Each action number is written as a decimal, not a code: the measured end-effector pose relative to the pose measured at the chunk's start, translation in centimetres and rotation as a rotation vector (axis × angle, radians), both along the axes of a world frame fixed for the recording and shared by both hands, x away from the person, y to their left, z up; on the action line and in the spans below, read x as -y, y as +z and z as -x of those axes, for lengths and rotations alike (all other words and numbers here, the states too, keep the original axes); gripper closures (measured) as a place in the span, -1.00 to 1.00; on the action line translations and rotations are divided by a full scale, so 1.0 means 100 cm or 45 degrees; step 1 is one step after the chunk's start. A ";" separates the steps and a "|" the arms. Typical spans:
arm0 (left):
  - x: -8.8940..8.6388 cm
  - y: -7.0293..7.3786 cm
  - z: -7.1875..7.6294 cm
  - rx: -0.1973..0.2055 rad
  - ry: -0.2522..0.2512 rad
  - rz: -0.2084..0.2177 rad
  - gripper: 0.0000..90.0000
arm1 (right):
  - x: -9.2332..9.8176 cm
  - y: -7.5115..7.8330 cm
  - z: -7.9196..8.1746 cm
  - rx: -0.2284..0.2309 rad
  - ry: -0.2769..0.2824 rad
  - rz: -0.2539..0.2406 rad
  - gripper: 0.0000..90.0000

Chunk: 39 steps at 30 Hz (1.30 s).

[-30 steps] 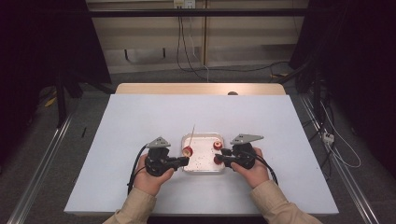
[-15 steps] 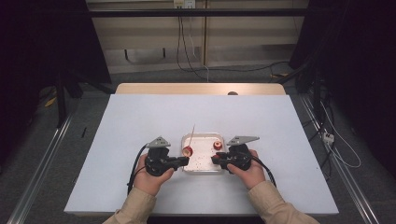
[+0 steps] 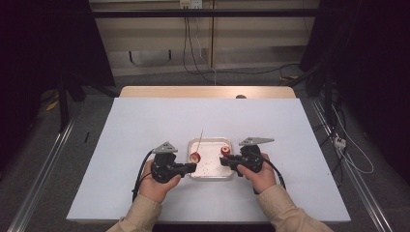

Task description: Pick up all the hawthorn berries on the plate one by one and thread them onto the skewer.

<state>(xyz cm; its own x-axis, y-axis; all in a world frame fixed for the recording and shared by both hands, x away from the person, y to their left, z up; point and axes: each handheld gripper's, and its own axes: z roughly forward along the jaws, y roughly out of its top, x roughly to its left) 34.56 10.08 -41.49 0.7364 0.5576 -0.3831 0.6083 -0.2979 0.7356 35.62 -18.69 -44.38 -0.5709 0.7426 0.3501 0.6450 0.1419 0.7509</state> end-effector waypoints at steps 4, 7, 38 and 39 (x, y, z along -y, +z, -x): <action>0.003 -0.001 0.002 -0.008 -0.023 0.009 0.99 | 0.004 0.019 -0.003 0.041 -0.051 -0.133 0.60; 0.008 -0.002 0.004 -0.012 -0.041 0.009 0.99 | 0.005 0.036 -0.006 0.071 -0.082 -0.199 0.61; 0.033 -0.015 0.013 -0.078 -0.114 -0.012 0.99 | -0.020 0.072 -0.011 0.173 -0.089 -0.249 0.61; 0.033 -0.016 0.013 -0.074 -0.103 -0.011 0.99 | -0.019 0.071 -0.012 0.169 -0.091 -0.254 0.61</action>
<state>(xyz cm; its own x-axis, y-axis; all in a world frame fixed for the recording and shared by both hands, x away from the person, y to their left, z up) 33.27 6.73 -43.06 0.7559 0.5004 -0.4221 0.6236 -0.3541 0.6969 36.77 -16.75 -37.24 -0.5703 0.7065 0.4191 0.5419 -0.0598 0.8383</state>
